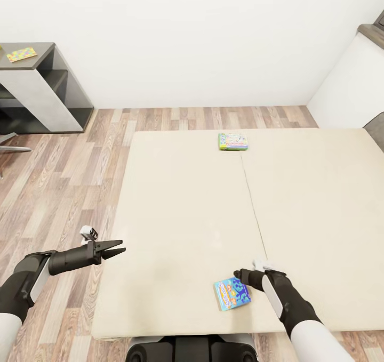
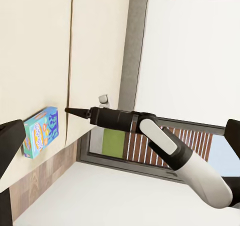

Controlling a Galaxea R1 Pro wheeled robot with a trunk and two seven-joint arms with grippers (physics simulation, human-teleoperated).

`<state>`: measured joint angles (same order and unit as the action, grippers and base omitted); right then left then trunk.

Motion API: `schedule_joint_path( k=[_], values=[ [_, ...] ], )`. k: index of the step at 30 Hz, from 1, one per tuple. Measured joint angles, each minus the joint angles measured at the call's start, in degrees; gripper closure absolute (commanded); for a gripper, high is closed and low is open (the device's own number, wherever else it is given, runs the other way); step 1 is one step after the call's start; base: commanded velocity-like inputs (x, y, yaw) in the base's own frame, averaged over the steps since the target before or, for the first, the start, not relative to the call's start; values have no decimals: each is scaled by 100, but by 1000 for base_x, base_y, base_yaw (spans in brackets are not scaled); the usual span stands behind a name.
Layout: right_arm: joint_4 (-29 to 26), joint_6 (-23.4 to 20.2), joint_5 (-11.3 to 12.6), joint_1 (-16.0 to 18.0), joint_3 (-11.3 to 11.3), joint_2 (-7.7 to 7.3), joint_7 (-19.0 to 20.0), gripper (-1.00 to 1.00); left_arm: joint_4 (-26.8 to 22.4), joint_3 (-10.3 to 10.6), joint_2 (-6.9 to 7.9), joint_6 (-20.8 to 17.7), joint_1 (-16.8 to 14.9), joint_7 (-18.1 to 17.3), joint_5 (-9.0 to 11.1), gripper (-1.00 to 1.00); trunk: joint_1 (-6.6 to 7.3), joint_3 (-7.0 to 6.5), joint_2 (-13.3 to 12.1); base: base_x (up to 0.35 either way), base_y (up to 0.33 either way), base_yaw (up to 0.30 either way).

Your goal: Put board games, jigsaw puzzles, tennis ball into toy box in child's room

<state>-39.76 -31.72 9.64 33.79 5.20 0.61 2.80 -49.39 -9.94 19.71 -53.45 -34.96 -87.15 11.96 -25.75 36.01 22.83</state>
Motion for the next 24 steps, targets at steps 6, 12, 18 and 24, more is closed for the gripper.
schedule_joint_path(
  k=[6, 12, 18, 24],
  values=[
    [16, -103, -21, 1, -6, -144, 330, -100, 0, 3, -1, 0, 0, 1, -1, -100, 0, 0, 0, 0, 0, 0],
    [19, -142, -29, -1, -14, -268, 588, -100, 0, 4, -2, 0, 0, 5, -2, -100, 0, 0, 0, 0, 0, 0],
    [19, -156, -33, 2, -10, -352, 698, -100, 0, 5, 1, 0, 0, 61, -3, -100, 0, 0, 0, 0, 0, 0],
    [12, -160, -34, 3, -6, -381, 726, -100, 0, -5, -2, 0, 0, 166, 2, -100, 0, 0, 0, 0, 0, 0]
  ],
)
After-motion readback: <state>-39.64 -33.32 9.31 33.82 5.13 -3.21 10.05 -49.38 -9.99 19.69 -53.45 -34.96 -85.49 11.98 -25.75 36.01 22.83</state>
